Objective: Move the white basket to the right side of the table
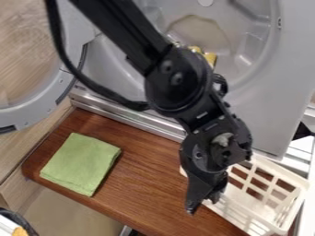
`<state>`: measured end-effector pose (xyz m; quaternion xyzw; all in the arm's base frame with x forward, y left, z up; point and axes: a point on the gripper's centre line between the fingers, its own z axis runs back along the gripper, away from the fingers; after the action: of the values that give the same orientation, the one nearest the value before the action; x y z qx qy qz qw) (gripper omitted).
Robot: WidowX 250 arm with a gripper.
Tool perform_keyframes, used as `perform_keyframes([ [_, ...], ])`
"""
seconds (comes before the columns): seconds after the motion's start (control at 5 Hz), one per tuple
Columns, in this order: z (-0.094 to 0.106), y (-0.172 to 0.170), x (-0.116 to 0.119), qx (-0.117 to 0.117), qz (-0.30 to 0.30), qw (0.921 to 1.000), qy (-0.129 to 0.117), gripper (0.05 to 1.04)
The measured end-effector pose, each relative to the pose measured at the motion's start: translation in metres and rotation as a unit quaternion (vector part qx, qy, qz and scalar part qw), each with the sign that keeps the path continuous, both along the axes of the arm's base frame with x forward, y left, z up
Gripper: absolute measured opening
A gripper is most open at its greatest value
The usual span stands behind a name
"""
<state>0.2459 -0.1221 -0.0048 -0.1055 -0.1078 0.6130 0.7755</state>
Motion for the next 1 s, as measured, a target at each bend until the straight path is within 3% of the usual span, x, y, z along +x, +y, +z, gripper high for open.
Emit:
perform_keyframes([
  [0.2,-0.006,-0.014,0.010,-0.002,0.012,0.9999,0.004,0.085],
  [0.6,-0.019,-0.030,0.015,-0.001,0.075,0.9963,0.042,0.085],
  [1.0,-0.024,-0.040,0.015,-0.023,0.080,0.9947,0.061,0.118],
])
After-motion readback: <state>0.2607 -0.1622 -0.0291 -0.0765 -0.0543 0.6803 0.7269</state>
